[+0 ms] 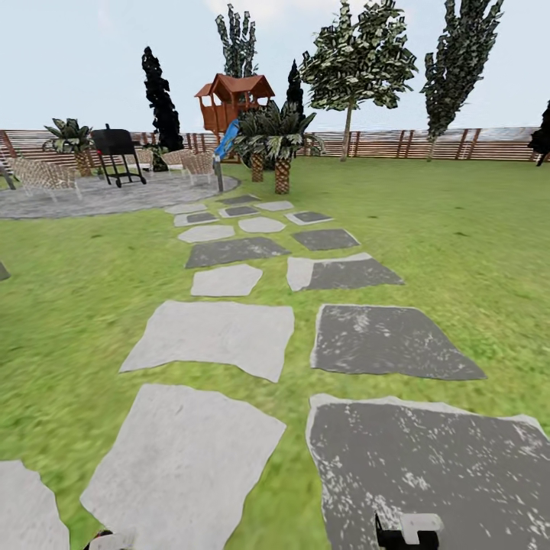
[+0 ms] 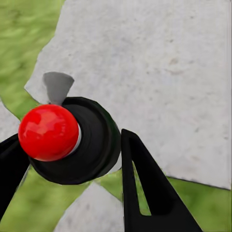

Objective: Pick up the pesticide atomizer in the garden and spray insectifuge to fully cover both potted plants in the garden.

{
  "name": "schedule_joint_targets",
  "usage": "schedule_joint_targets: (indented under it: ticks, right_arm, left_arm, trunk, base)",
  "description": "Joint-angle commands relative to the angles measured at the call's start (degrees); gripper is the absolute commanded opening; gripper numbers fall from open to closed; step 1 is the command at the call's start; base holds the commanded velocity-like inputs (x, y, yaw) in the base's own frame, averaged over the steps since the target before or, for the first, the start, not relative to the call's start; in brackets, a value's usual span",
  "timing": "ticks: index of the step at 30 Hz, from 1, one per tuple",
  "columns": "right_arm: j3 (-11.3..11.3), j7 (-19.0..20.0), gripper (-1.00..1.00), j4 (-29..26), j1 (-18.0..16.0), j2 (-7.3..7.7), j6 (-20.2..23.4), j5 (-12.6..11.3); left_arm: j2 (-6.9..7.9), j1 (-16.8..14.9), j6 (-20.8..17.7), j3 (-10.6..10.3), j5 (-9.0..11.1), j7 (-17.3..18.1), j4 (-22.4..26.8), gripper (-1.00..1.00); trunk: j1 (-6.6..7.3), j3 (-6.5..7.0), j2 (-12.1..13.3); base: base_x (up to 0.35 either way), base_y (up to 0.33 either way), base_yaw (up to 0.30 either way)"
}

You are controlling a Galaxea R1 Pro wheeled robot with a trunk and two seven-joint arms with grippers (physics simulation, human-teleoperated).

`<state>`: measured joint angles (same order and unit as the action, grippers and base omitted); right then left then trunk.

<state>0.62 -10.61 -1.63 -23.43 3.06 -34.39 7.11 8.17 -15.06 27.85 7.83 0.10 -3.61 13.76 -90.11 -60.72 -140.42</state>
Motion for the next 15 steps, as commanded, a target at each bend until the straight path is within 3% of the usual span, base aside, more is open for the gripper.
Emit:
schedule_joint_targets:
  ticks: [1,15]
  right_arm:
    - [0.1,-0.5,1.0,0.1,0.0,-0.01,-0.1,0.6]
    - [0.1,-0.5,1.0,0.1,0.0,0.02,-0.1,0.6]
  left_arm:
    - [0.0,0.0,0.2,0.0,0.0,-0.2,0.0,-1.0]
    - [0.0,0.0,0.2,0.0,0.0,-0.2,0.0,-1.0]
  trunk:
    - [-0.02,-0.05,0.0]
    - [-0.02,-0.05,0.0]
  base:
    - [0.339,0.0,0.0]
    - [0.339,0.0,0.0]
